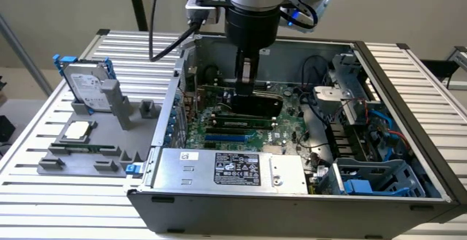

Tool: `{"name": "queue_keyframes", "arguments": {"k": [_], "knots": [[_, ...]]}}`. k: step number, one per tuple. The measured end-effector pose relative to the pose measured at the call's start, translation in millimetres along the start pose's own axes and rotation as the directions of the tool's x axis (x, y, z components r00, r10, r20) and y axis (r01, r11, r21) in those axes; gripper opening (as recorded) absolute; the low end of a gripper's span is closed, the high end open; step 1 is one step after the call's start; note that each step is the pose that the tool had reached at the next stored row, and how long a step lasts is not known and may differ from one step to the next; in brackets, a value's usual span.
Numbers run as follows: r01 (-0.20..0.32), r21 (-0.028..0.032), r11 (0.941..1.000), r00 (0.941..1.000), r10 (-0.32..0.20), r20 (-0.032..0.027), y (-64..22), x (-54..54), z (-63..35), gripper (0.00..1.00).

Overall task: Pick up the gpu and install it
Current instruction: 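Insert the gpu into the slot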

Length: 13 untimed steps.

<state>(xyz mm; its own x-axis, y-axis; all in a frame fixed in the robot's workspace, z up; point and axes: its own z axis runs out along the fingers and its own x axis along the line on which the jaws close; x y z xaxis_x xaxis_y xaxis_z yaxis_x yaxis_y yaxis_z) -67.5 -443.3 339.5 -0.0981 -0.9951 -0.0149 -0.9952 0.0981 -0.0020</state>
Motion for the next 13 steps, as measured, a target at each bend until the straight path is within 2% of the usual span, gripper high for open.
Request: {"name": "queue_keyframes", "arguments": {"k": [8, 13], "knots": [[0.017, -0.0011, 0.9999, 0.9998, -0.017, 0.0102, 7.0, 9.9, 13.7, 0.27], [0.025, -0.0019, 0.9997, 0.9995, -0.025, 0.0183, 11.7, 11.8, 22.7, 0.27]]}}
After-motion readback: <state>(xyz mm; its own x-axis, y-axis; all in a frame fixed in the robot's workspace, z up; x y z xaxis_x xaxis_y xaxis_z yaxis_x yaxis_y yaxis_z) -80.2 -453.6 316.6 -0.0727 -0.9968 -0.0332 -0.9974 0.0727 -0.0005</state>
